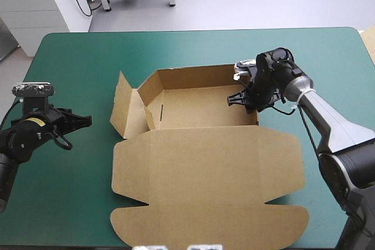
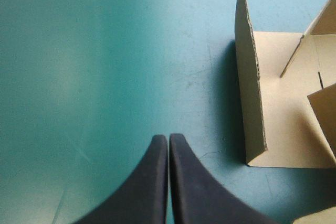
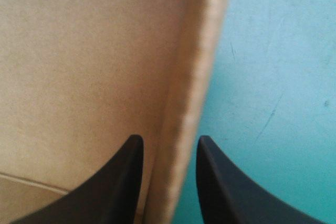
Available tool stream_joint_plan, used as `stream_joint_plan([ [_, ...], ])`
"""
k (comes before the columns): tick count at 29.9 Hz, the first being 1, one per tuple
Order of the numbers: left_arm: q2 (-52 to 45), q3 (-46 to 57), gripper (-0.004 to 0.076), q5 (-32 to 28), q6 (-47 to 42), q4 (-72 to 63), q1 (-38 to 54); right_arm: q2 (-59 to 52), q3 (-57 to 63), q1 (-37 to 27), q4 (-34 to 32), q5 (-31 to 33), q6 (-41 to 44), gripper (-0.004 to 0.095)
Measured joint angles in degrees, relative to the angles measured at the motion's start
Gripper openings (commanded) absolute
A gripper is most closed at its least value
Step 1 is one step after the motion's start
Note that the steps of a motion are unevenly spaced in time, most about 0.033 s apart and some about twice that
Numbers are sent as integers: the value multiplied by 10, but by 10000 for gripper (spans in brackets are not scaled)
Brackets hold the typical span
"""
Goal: Fold the box
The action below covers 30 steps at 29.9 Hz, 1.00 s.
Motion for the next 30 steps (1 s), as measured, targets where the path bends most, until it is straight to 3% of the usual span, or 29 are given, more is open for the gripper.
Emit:
stream_joint_plan([
  [3,0,0,-8,0,0,0,0,0,-10,0,-10,16,0,810],
  [6,0,0,-8,2,0,0,0,0,-34,0,-20,25,7,906],
  [14,0,0,-8,6,0,0,0,-8,-80,0,-6,30,21,907],
  [30,0,0,-8,11,4,-12,0,-8,-18,0,0,28,63,891],
])
